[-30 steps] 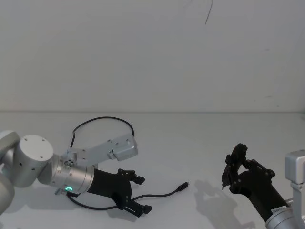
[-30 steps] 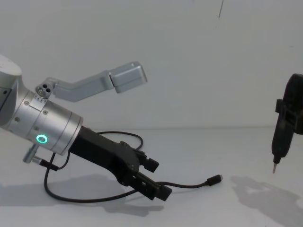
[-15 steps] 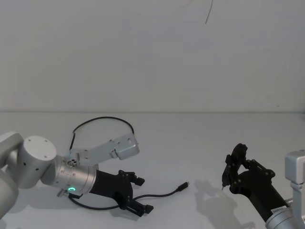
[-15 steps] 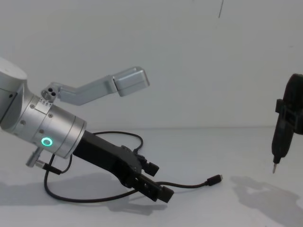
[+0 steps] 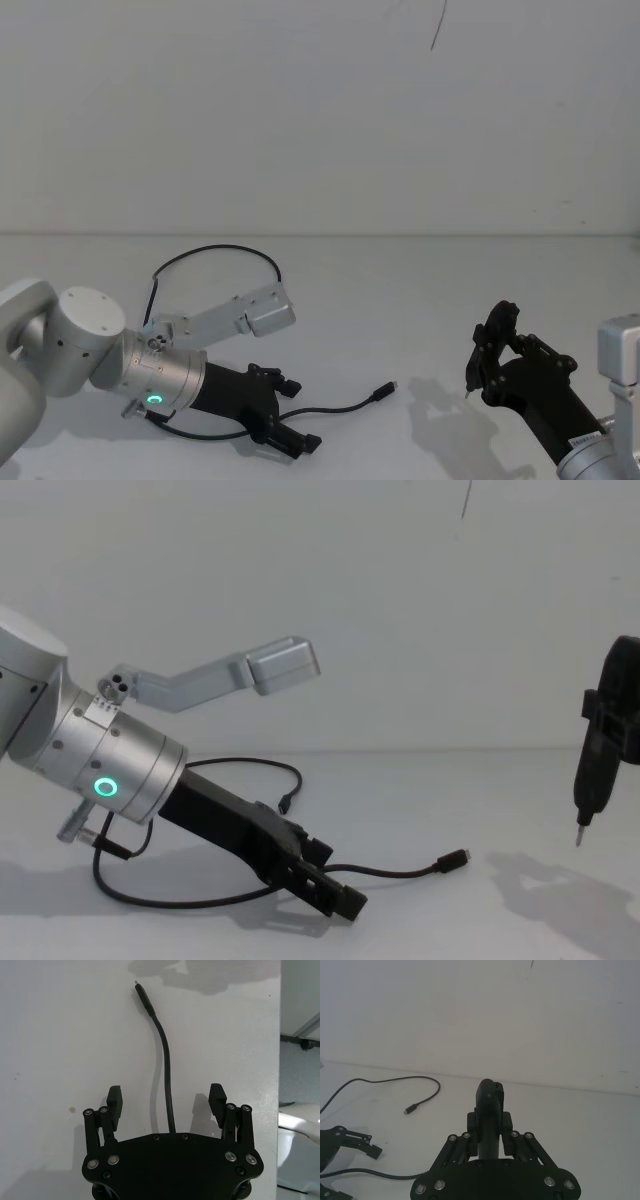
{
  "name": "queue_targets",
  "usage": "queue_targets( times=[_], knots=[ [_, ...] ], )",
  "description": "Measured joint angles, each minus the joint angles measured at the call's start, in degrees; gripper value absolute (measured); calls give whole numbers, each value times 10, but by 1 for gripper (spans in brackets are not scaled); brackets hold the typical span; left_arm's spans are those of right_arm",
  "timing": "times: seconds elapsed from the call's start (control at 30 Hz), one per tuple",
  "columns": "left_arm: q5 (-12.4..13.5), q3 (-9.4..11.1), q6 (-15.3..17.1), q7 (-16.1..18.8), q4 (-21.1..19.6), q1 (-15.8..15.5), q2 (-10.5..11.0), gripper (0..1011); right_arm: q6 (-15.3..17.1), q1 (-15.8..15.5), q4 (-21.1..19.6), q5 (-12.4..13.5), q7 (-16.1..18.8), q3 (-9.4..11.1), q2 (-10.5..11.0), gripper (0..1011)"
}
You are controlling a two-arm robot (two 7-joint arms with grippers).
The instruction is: Pick up the data cable with the one hand.
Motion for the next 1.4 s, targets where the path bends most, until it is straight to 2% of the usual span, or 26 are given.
queue_targets(
  times=[0.17, 0.6, 1.4],
  knots=[
    [-1, 2, 6, 0, 3, -1, -1, 955, 0, 0, 0, 0, 0, 0, 0, 263],
    [-3, 6, 15, 1, 6, -3, -3, 583, 0, 0, 0, 0, 0, 0, 0, 263],
    [-4, 7, 18, 1, 8, -4, -4, 414, 0, 0, 0, 0, 0, 0, 0, 263]
  ],
)
